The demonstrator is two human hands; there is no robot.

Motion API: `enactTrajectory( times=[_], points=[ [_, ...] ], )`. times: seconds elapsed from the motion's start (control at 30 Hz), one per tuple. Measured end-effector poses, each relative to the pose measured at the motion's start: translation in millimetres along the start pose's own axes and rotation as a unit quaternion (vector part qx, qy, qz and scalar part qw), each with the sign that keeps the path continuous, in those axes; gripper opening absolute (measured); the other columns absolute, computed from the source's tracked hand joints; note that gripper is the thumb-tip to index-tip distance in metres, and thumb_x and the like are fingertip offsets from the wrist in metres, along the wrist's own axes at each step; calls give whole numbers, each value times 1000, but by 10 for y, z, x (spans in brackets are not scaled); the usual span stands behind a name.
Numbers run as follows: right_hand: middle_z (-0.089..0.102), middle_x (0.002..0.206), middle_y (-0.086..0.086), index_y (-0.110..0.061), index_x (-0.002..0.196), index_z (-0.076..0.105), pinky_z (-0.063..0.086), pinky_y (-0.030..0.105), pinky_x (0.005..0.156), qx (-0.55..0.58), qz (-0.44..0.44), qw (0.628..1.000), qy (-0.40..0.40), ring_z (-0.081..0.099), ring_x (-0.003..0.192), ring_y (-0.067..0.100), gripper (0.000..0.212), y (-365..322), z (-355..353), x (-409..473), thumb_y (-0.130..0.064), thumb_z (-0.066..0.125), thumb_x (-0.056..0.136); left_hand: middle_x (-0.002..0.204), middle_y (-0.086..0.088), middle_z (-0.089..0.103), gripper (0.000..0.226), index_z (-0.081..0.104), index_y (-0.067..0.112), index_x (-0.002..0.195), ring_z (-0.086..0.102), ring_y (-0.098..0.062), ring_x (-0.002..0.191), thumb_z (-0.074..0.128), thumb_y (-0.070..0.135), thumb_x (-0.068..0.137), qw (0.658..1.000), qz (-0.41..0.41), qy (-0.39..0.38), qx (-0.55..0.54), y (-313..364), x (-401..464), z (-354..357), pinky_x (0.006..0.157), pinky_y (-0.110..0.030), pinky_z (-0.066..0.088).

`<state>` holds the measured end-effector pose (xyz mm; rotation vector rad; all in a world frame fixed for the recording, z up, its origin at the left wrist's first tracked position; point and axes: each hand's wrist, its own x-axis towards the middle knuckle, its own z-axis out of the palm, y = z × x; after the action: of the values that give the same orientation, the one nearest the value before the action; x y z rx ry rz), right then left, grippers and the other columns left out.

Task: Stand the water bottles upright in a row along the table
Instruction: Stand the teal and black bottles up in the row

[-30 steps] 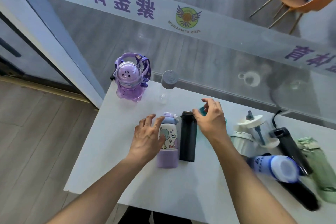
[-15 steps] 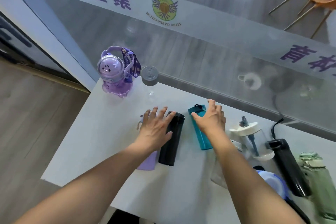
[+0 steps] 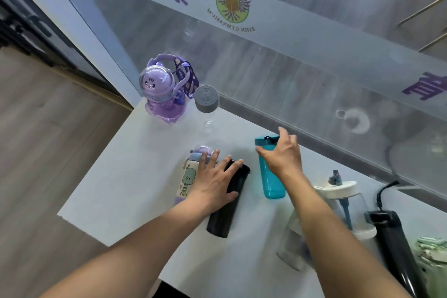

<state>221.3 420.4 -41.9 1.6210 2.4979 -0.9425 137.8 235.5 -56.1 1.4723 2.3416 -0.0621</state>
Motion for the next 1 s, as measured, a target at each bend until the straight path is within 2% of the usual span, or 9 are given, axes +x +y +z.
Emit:
enactTrajectory(
  times=[0.1, 0.2, 0.33, 0.47, 0.53, 0.7, 0.93, 1.0],
  points=[
    [49, 130, 13, -13, 149, 40, 47, 37, 102, 71, -59, 995, 46, 57, 117, 30, 89, -182, -118, -19, -39, 82, 76, 160, 0, 28, 89, 11, 34, 154, 9, -34, 150, 56, 62, 82, 1000, 6, 10, -13, -49, -66, 24, 118, -55, -5],
    [46, 131, 9, -12, 148, 42, 41, 21, 94, 103, -98, 988, 61, 56, 112, 22, 86, -367, -166, -50, -30, 83, 75, 160, 1, 27, 88, 12, 32, 153, 7, -33, 150, 55, 63, 82, 1000, 13, 9, -13, -74, -103, 42, 118, -56, -5],
    [43, 129, 5, -15, 139, 47, 39, 15, 90, 137, -134, 979, 68, 50, 102, 12, 78, -519, -134, -92, -18, 82, 69, 159, 1, 28, 87, 17, 31, 151, 5, -33, 151, 57, 62, 80, 1000, 19, 8, -17, -95, -124, 58, 118, -55, -4],
    [42, 128, 2, -18, 134, 47, 29, -7, 81, 145, -151, 975, 75, 44, 100, 5, 76, -519, -56, -132, -15, 83, 68, 158, 1, 30, 86, 19, 31, 150, 4, -33, 151, 58, 61, 80, 999, 20, 13, -27, -98, -131, 61, 118, -55, -4],
    [42, 129, 2, -18, 134, 46, 31, -5, 80, 141, -159, 974, 75, 45, 101, 7, 76, -517, -32, -153, -17, 84, 69, 158, 1, 30, 86, 20, 31, 150, 5, -33, 151, 58, 61, 80, 999, 20, 14, -32, -101, -136, 63, 118, -55, -3],
    [41, 130, 4, -18, 137, 44, 44, 21, 89, 112, -179, 975, 68, 52, 107, 17, 79, -571, 14, -182, -17, 84, 68, 157, 1, 33, 87, 20, 30, 150, 6, -33, 151, 59, 61, 79, 999, 25, 19, -31, -123, -133, 74, 118, -55, -3],
    [42, 130, 6, -18, 137, 45, 44, 22, 87, 104, -177, 975, 82, 55, 108, 20, 77, -563, 35, -204, -19, 85, 70, 157, 1, 33, 86, 19, 31, 150, 5, -33, 151, 58, 62, 80, 999, 32, 23, -28, -146, -135, 85, 119, -55, -4],
    [42, 130, 6, -18, 137, 45, 49, 26, 88, 100, -177, 975, 85, 55, 108, 21, 77, -572, 40, -211, -21, 85, 71, 157, 1, 32, 86, 19, 31, 150, 5, -33, 151, 58, 63, 80, 999, 34, 23, -26, -147, -136, 90, 118, -55, -3]
  ],
)
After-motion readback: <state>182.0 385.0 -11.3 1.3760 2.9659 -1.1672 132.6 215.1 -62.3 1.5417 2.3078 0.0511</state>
